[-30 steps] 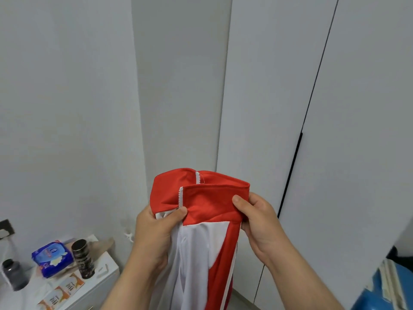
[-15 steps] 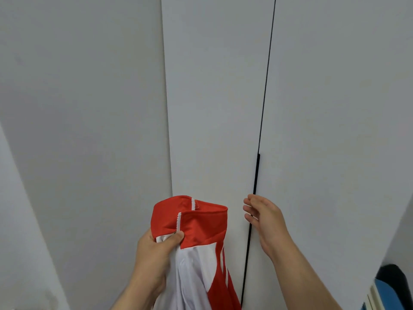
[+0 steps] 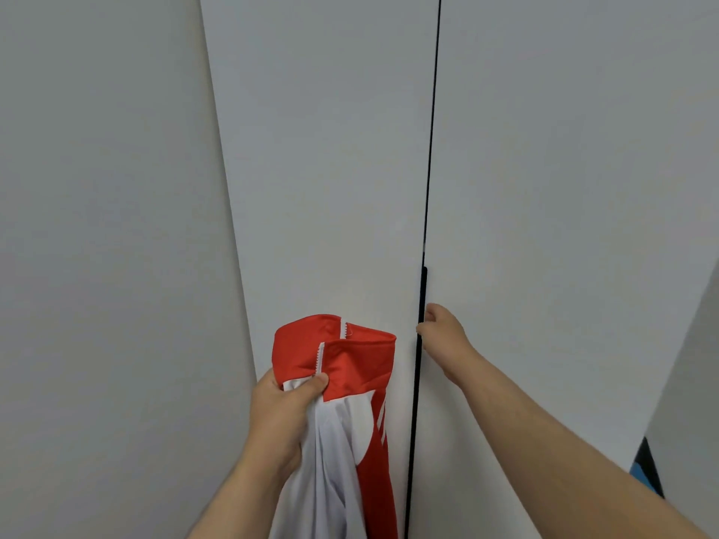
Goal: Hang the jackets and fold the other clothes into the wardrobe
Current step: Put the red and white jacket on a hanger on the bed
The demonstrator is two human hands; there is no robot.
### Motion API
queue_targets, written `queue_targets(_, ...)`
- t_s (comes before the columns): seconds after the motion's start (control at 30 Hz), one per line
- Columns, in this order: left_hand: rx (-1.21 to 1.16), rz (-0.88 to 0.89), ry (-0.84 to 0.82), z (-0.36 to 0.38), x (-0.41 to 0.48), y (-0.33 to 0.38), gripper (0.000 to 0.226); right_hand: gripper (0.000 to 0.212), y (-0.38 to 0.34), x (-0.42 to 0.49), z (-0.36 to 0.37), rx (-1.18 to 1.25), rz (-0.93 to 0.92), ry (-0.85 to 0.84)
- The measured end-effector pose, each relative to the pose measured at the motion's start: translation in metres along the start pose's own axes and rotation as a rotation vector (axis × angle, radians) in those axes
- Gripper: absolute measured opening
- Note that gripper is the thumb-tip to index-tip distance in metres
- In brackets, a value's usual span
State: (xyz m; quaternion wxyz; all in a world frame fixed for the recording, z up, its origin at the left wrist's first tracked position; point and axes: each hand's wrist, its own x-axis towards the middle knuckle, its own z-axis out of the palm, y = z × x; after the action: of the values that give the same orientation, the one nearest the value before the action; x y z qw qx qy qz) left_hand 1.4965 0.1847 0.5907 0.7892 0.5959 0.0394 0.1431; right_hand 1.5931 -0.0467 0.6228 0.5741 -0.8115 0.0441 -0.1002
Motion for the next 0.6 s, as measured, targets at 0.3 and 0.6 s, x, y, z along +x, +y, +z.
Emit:
queue_targets(0.3,0.036,-0.039,-0.136,-0.035,0.059,-0.005,0.027,0.026,-0.013,0.009,0.026,-0.042,0.131,0.220)
queue_targets(0.6,0.099,-0.081,-0.337,-0.035,0.053,-0.033,0.024,0.025,-0.005,-0.053,0.025,-0.126,0.022,0.397)
